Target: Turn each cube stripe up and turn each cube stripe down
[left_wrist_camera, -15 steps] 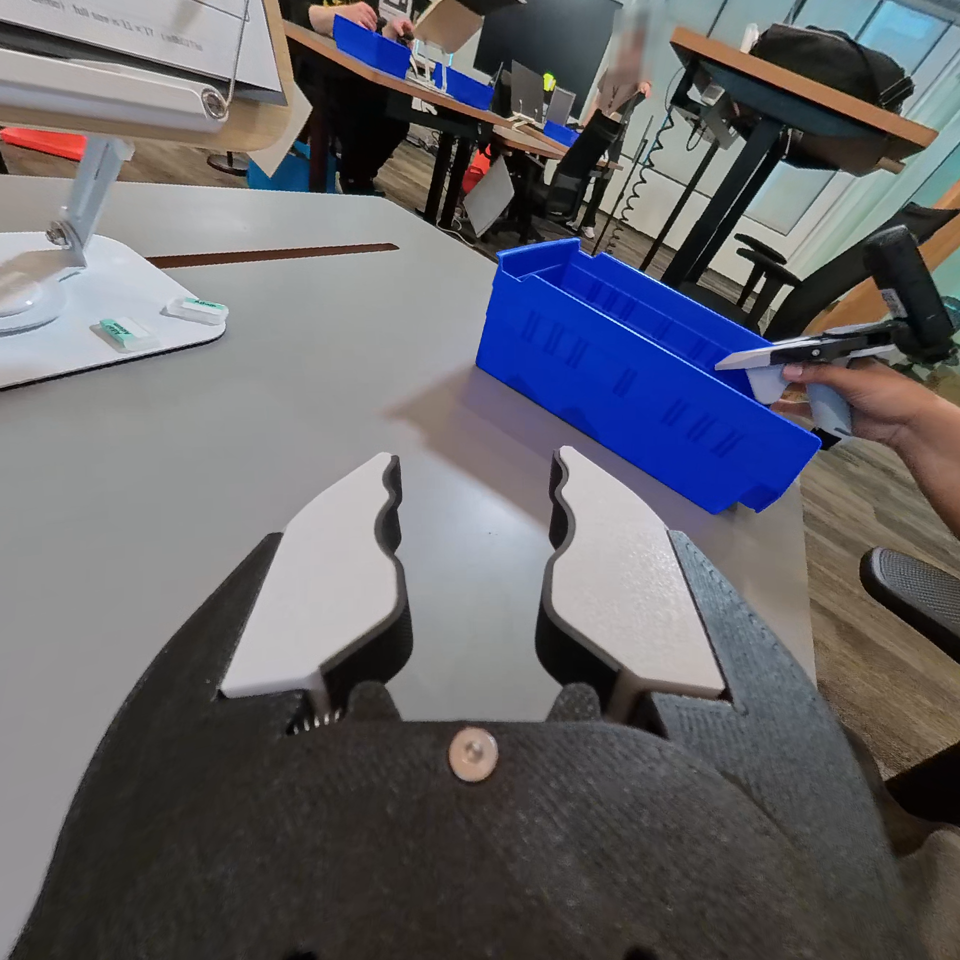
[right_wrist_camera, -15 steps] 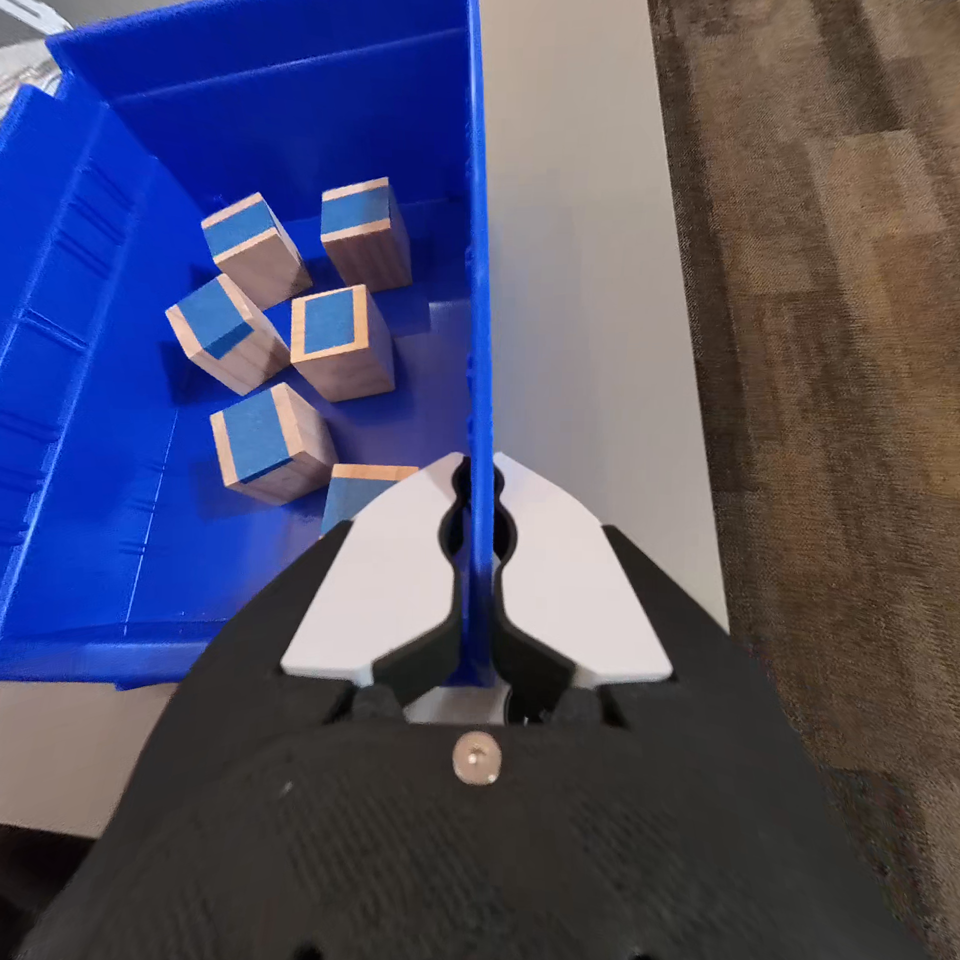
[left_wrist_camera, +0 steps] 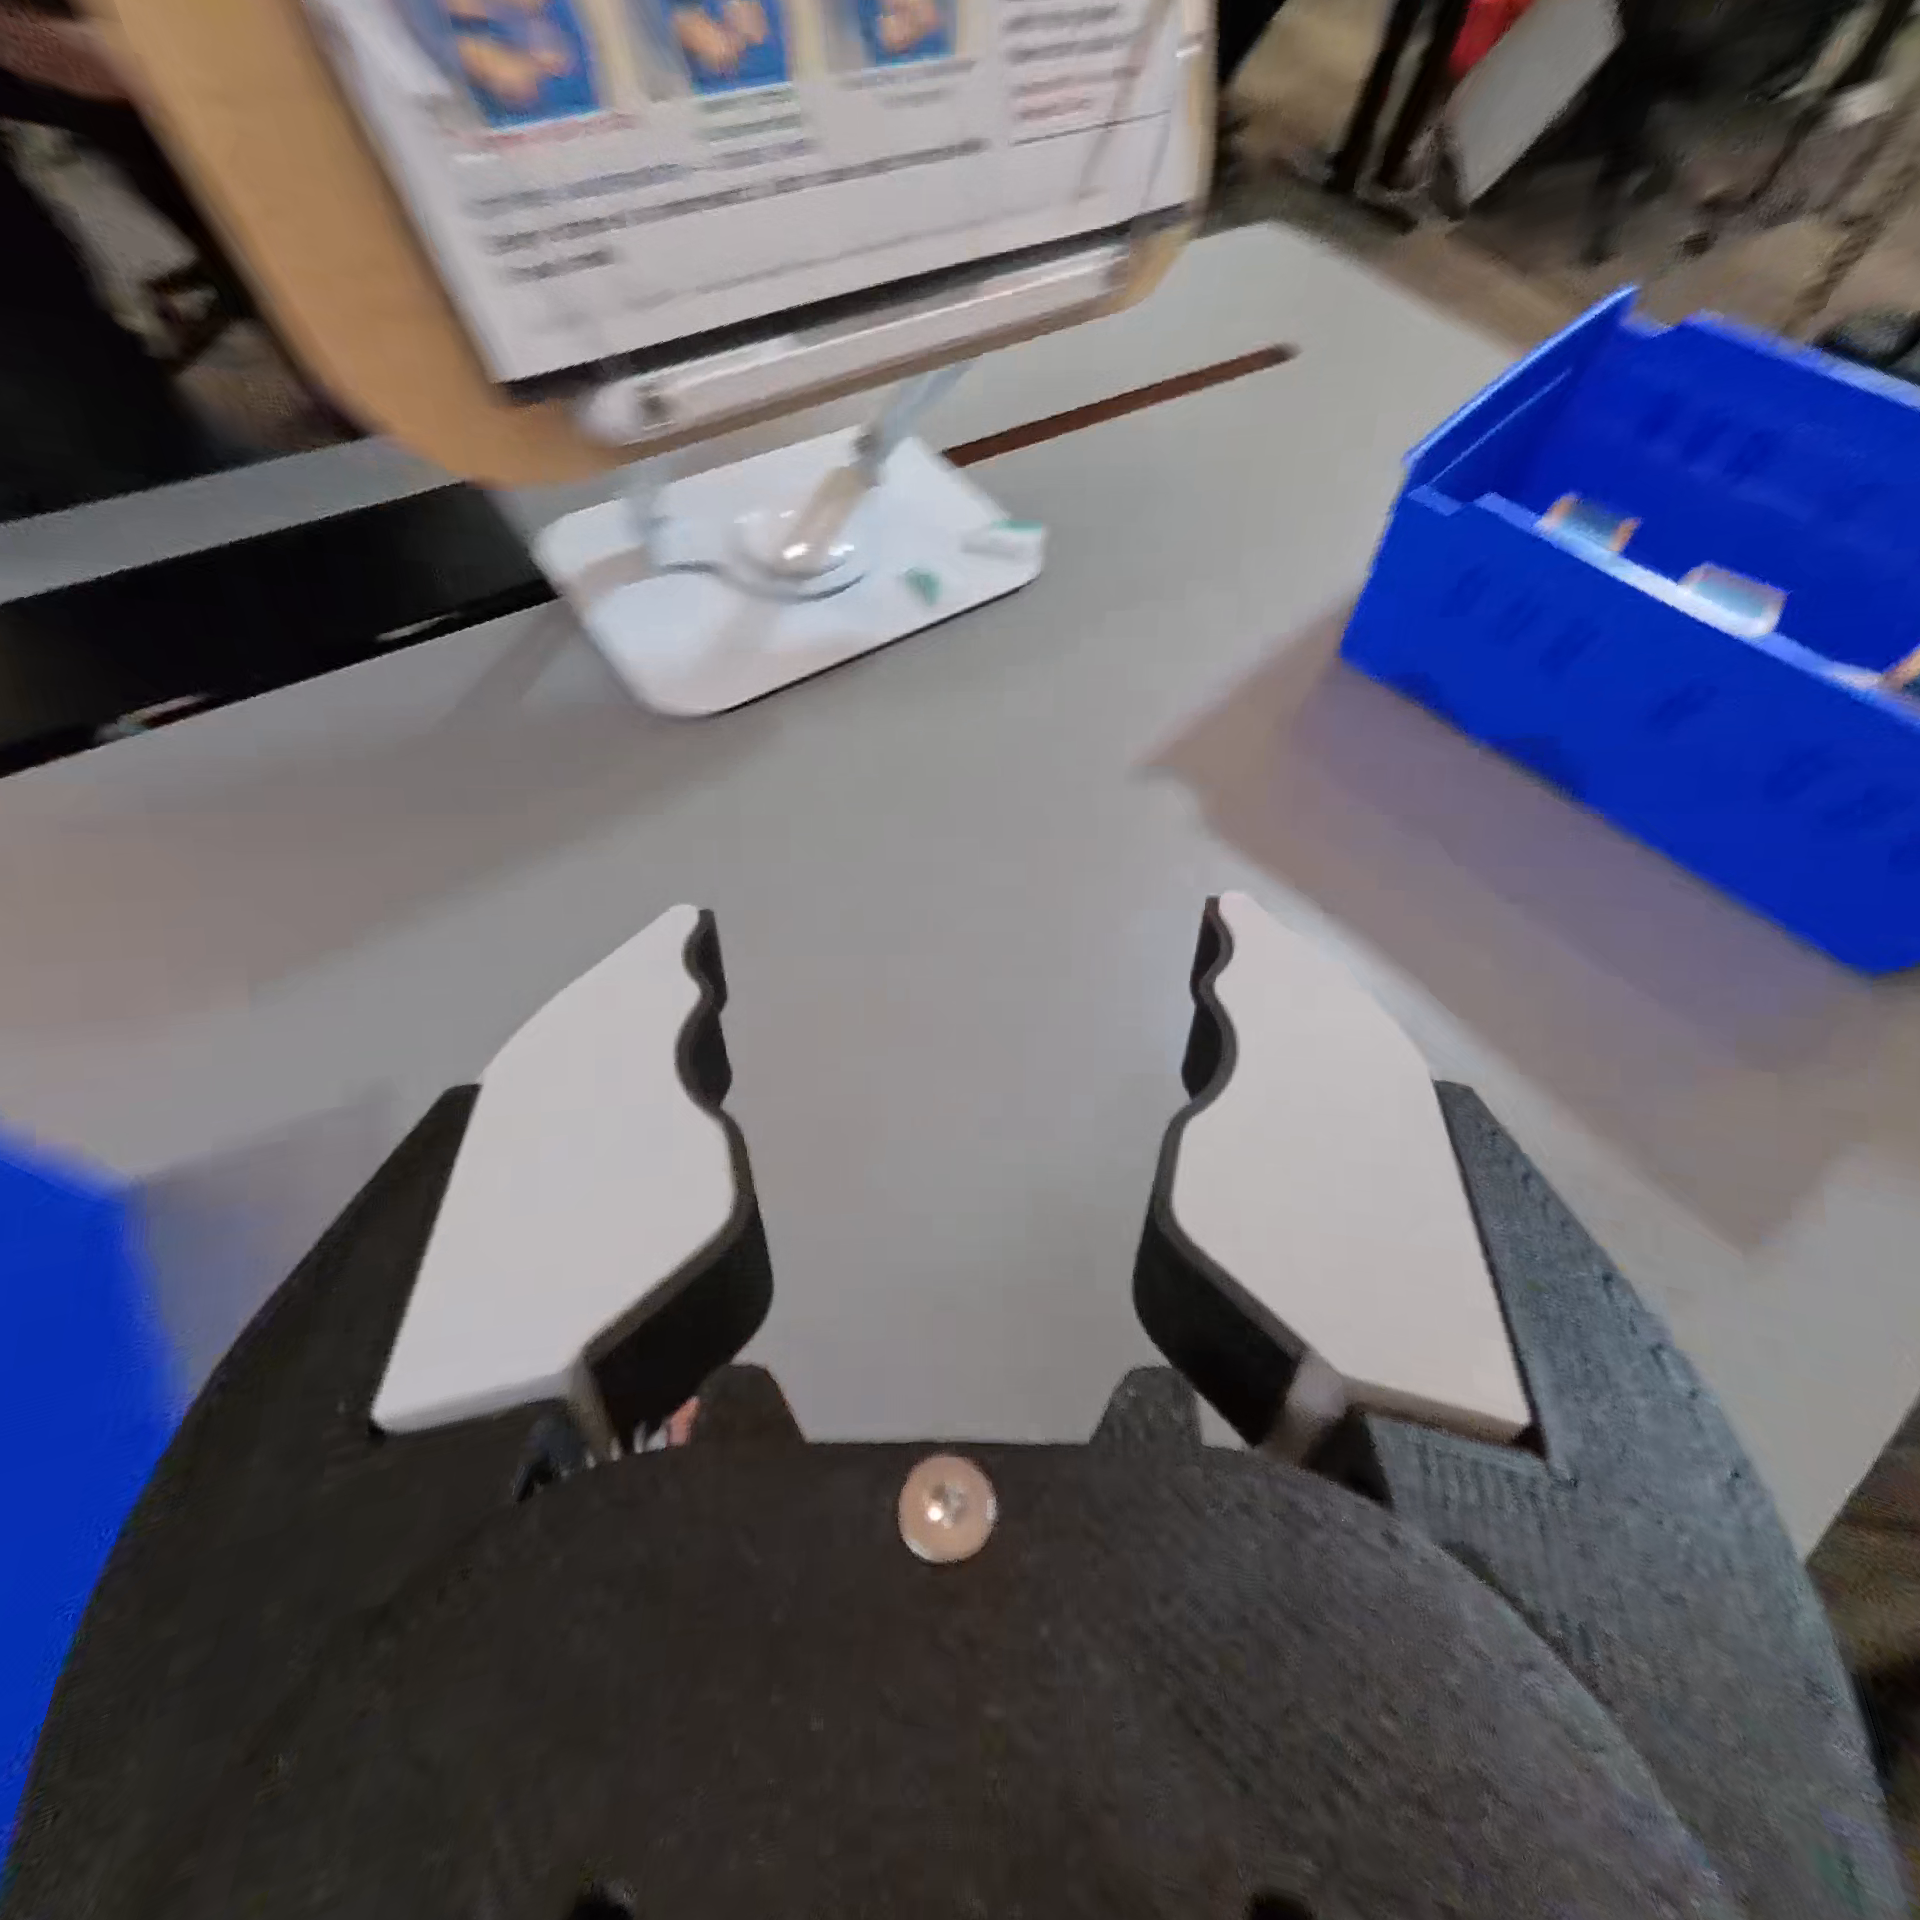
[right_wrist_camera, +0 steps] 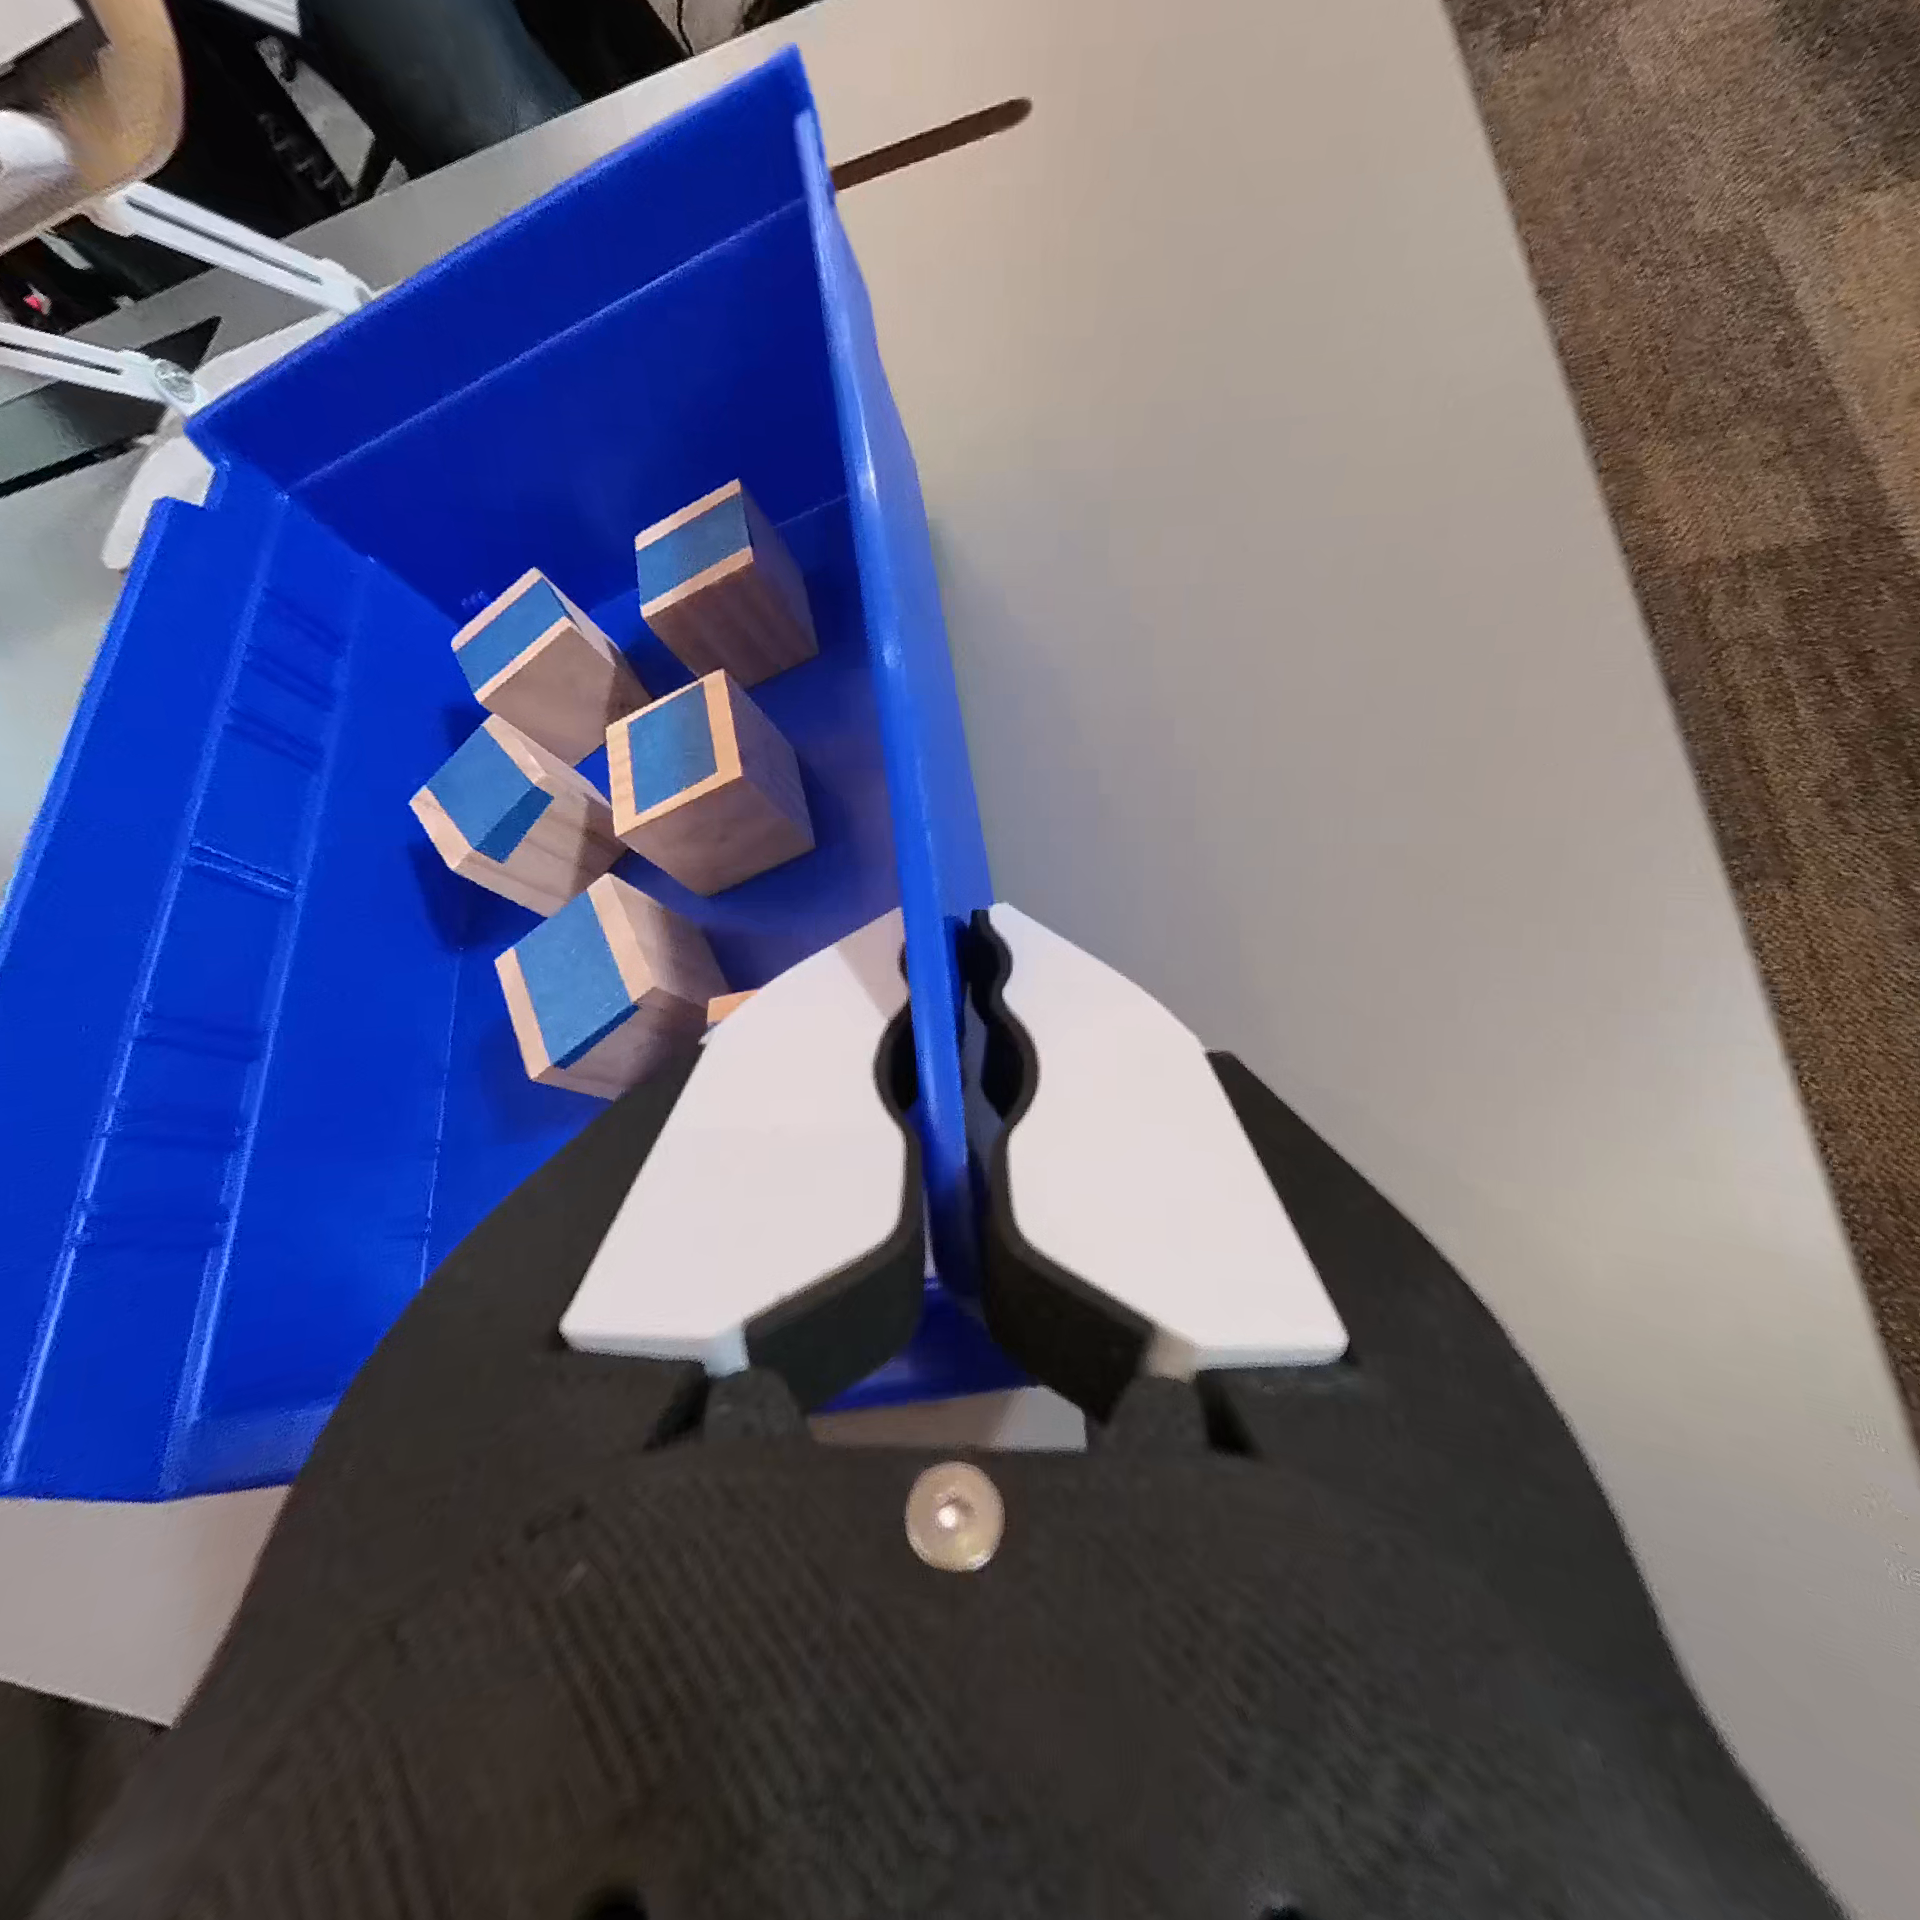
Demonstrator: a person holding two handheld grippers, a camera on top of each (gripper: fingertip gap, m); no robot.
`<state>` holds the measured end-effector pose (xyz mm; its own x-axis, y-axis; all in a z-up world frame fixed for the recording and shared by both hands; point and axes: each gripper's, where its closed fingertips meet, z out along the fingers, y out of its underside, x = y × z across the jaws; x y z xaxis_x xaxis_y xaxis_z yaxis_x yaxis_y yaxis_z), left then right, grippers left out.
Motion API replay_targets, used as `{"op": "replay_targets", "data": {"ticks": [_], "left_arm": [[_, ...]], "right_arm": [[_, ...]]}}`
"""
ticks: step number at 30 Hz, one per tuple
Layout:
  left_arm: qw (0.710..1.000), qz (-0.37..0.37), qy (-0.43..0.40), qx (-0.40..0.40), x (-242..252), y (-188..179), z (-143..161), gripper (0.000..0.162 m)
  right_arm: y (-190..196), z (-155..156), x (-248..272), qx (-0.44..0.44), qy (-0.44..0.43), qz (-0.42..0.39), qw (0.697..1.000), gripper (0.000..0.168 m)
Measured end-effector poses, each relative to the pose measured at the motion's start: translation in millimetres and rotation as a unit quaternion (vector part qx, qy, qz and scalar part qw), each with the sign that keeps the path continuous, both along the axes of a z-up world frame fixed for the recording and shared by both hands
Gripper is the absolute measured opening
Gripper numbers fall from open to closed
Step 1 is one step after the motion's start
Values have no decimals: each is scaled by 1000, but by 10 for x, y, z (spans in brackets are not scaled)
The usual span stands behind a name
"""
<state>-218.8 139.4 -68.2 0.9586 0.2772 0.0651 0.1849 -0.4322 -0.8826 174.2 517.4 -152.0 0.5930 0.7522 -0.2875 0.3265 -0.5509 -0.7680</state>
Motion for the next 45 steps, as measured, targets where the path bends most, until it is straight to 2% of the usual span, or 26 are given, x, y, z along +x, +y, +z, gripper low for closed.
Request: {"op": "replay_targets", "data": {"ticks": [2, 4, 8, 12, 14, 15, 16, 17, 19, 20, 22, 25, 29, 33, 41, 45], "left_arm": [[997, 62, 38, -3, -310, -543, 89, 85], [988, 129, 82, -6, -598, -1073, 94, 71], [971, 191, 96, -102, -870, -1792, -387, 71], [960, 215, 113, -137, -1029, -1978, -717, 76], [960, 207, 106, -156, -1067, -1946, -870, 71], [959, 203, 101, -167, -1076, -1926, -936, 67], [958, 200, 104, -175, -1090, -1907, -979, 54], [959, 196, 111, -173, -1101, -1881, -979, 50], [960, 177, 113, -184, -1090, -1834, -993, 31], [957, 182, 115, -193, -1105, -1832, -994, 29], [946, 189, 156, -212, -1146, -1845, -937, 26], [956, 187, 139, -178, -1112, -1810, -791, 23], [966, 190, 128, -124, -1097, -1809, -457, 22], [960, 204, 157, -107, -1149, -1887, -95, 22], [968, 190, 160, -41, -1034, -1986, 692, 20], [965, 191, 176, -29, -1038, -1987, 905, 21]], "right_arm": [[-58, 6, -90, -3, 1, 3, 1000, 6], [-132, 15, -187, -5, 7, 7, 1000, 6], [-360, 72, -375, -8, 20, 18, 1000, 7], [-655, 94, -601, -8, 26, 35, 999, 7], [-806, 72, -713, -16, 27, 46, 998, 7], [-875, 66, -762, -20, 27, 54, 998, 7], [-940, 63, -806, -22, 27, 62, 997, 7], [-1001, 59, -846, -25, 27, 70, 997, 7], [-1108, 45, -923, -31, 27, 82, 996, 7], [-1154, 38, -964, -33, 28, 87, 995, 7], [-1248, 11, -1060, -38, 28, 98, 994, 8], [-1446, -47, -1256, -45, 28, 123, 991, 7], [-1764, -83, -1598, -58, 36, 159, 985, 8], [-2077, -88, -2002, -54, 34, 198, 978, 8], [-2885, -119, -3180, -6, 46, 250, 967, 7], [-3365, -116, -3718, 14, 51, 268, 962, 7]]}}
